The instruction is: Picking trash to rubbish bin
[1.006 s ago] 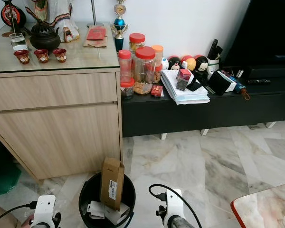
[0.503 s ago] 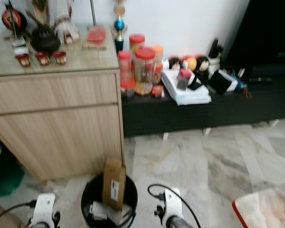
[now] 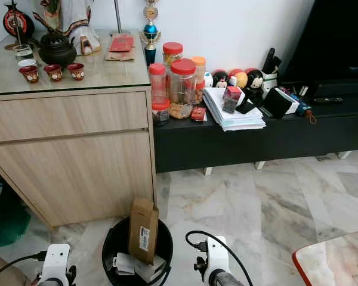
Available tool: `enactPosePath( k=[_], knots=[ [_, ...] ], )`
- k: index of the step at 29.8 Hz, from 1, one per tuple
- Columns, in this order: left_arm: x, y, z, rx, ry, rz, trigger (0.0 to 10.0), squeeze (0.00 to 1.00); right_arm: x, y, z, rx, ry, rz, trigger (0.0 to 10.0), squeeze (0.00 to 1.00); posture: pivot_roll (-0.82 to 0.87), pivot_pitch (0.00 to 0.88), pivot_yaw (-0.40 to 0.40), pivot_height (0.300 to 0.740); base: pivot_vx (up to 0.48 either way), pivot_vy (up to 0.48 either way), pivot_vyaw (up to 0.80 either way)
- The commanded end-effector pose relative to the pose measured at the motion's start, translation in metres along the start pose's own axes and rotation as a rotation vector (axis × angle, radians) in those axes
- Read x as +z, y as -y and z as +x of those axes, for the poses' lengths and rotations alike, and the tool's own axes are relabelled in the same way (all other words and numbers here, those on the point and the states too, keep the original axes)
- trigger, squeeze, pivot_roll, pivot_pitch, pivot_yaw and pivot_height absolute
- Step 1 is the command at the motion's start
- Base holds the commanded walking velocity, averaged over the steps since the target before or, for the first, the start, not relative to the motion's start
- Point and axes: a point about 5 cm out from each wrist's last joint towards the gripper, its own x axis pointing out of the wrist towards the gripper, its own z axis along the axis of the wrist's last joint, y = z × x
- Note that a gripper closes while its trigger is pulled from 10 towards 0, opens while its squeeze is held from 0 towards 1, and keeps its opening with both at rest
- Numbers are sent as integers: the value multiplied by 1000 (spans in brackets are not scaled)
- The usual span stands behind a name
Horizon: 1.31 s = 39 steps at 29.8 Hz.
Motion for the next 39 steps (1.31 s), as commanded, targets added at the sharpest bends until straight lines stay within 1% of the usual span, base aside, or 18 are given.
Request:
enactPosePath(
  k=[1,18,22,30,32,36,39],
  knots=[
    [-1,2,0,-7,-13,5,10000,0,4,3,0,-9,15,10,10000,0,23,0,-70,740,0,0,0],
    [-3,-1,0,7,-15,-8,10000,0,1,2,0,-10,13,23,10000,0,29,0,-67,740,0,0,0],
    [-3,-1,-1,11,-11,-23,10000,0,1,2,0,-9,13,23,10000,0,31,0,-69,740,0,0,0],
    [-2,-1,0,13,-11,-20,10000,0,2,2,0,-10,14,24,10000,0,29,0,-71,740,0,0,0],
    [-5,-1,-1,23,-27,0,10000,0,2,2,0,-11,13,24,10000,0,32,0,-73,740,0,0,0],
    [-6,-2,-1,28,-26,-5,10000,0,2,2,0,-11,12,23,10000,0,32,0,-73,740,0,0,0],
    [-7,-2,-1,29,-32,9,10000,0,2,2,0,-9,12,23,10000,0,34,0,-74,740,0,0,0]
  ],
)
